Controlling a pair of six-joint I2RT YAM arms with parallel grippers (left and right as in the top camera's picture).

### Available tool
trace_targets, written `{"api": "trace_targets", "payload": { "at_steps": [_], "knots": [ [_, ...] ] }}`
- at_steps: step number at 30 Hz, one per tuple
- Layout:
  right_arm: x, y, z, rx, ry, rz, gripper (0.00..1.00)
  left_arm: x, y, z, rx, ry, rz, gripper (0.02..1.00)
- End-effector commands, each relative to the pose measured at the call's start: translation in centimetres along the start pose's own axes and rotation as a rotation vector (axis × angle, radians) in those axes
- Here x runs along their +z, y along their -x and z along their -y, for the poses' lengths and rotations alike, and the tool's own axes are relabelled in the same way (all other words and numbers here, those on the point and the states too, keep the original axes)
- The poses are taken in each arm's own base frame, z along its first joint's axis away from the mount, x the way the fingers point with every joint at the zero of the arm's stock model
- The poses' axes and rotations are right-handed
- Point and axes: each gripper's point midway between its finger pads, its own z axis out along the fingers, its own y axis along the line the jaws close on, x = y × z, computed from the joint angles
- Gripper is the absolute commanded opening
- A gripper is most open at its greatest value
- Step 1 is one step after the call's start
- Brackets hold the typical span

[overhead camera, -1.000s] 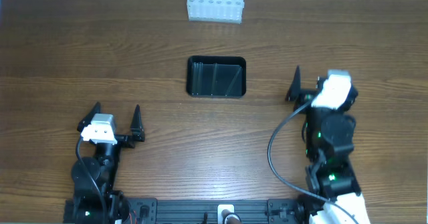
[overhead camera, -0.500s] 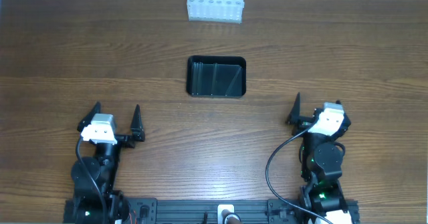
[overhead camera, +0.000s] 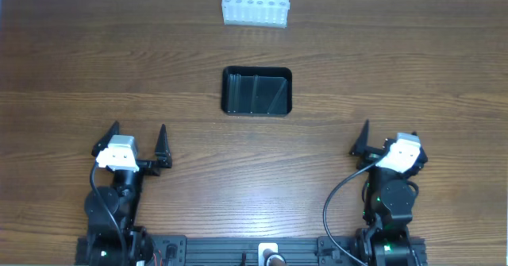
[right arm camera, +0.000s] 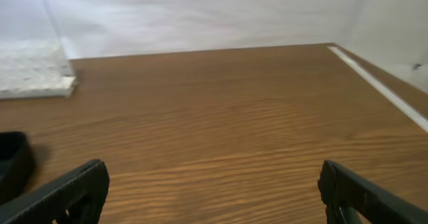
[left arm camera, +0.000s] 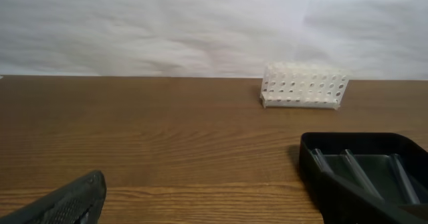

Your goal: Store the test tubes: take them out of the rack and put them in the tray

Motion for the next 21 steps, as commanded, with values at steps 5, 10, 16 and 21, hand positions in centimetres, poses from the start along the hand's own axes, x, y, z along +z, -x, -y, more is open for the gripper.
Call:
{"api": "trace_targets", "payload": {
  "at_steps": [5, 10, 16, 21],
  "knots": [
    [-0.7, 1.4, -0.8, 0.004, 0.084, 0.073, 0.991, 0.0, -0.1, 0.1, 0.011, -0.008, -0.001, 1.0],
    [-0.7, 1.3, -1.3, 0.003, 0.106, 0.071, 0.993, 0.0, -0.1, 0.1, 0.011, -0.008, -0.001, 0.998],
    [-0.9, 1.3, -2.1, 0.004, 0.141, 0.071, 0.993, 0.0, -0.1, 0.1, 0.011, -0.008, -0.001, 1.0],
    [-1.0, 1.3, -2.7, 0.002, 0.163, 0.071, 0.991, 0.0, -0.1, 0.1, 0.011, -0.008, -0.001, 1.0]
  ]
}}
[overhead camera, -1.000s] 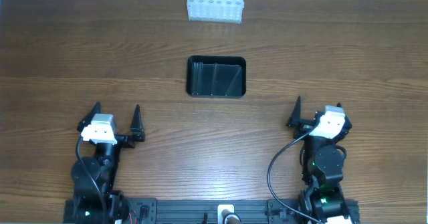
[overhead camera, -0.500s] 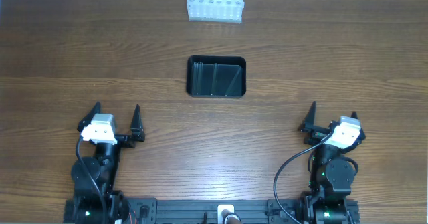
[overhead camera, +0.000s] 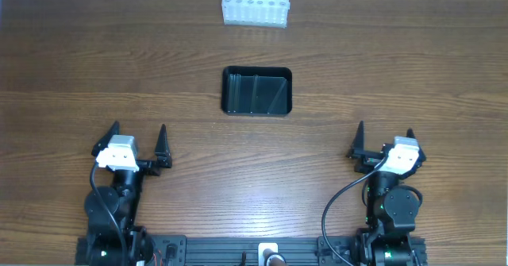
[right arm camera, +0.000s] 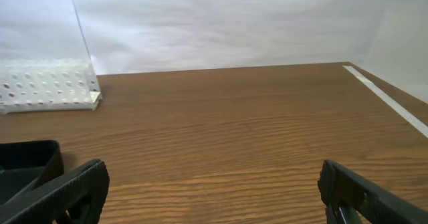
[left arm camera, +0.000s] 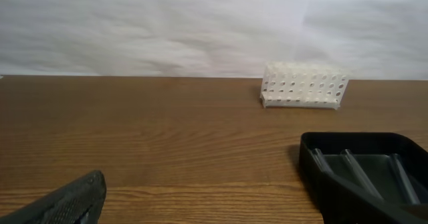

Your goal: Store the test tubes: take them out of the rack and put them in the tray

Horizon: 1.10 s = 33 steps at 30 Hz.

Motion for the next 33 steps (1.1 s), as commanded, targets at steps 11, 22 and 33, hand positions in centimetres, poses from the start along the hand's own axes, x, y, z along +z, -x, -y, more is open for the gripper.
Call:
{"api": "trace_targets", "payload": {
  "at_steps": [11, 22, 33],
  "knots": [
    [-0.11, -0.2, -1.39, 0.0, 0.062, -0.001, 0.991, -0.01, -0.13, 0.09, 0.011, -0.008, 0.0, 1.0],
    [-0.11, -0.2, -1.39, 0.0, 0.062, -0.001, 0.991, -0.01, -0.13, 0.09, 0.011, -0.008, 0.0, 1.0],
    [-0.11, -0.2, -1.39, 0.0, 0.062, -0.001, 0.991, -0.01, -0.13, 0.09, 0.011, -0.008, 0.0, 1.0]
  ]
}}
